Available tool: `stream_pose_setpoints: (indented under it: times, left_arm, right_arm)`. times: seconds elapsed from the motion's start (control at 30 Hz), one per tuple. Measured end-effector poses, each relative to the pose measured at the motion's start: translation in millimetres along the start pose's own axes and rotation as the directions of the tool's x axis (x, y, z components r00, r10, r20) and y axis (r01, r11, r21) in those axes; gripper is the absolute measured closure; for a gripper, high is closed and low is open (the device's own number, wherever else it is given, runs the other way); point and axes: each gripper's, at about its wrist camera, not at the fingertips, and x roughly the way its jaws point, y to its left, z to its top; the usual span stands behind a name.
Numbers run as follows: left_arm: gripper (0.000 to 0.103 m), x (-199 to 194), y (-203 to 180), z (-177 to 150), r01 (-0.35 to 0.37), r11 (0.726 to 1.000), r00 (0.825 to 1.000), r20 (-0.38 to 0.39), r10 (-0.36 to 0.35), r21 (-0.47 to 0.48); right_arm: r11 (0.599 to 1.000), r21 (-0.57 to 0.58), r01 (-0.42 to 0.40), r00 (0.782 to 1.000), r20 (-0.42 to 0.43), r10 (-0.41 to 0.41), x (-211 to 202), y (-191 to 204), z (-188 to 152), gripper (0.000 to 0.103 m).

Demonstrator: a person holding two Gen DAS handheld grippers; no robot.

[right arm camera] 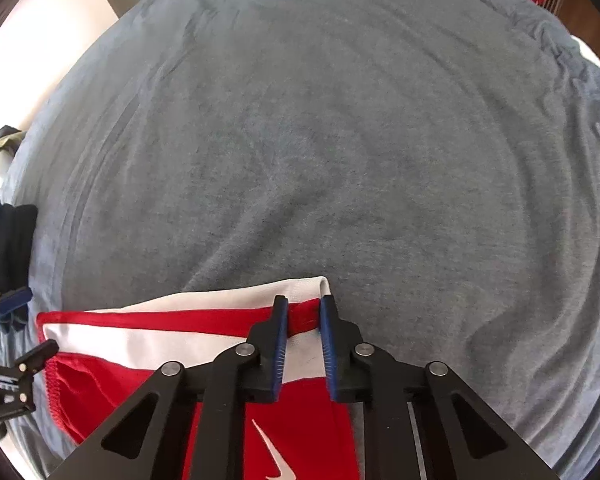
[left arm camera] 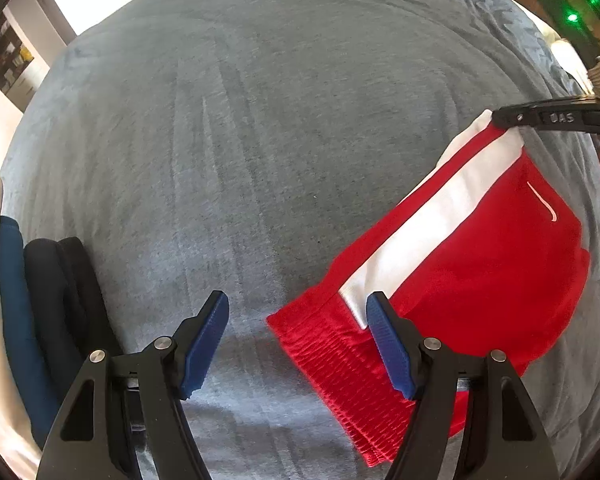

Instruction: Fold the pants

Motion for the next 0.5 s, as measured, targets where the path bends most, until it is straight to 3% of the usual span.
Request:
stream_pose_setpoints:
  times: [0.17,0.5]
  left_arm:
    - [0.032,5.5,2.5,-1.0,-0.003,1.000,1.000,-0.013,0.003,-0.021]
    - [0.030,8.8,5.3,-4.6,-0.014,0.999,1.000,-0.014,0.013,-0.041]
  right_arm:
    - [0.998,-0.039,0.058,0.995,0.077,-0.055,-19.9,8.1,6.2,0.087]
    - [0.997,-0.037,0.068,0.997,0.030,-0.067,8.1,3.5,15.0,0.086]
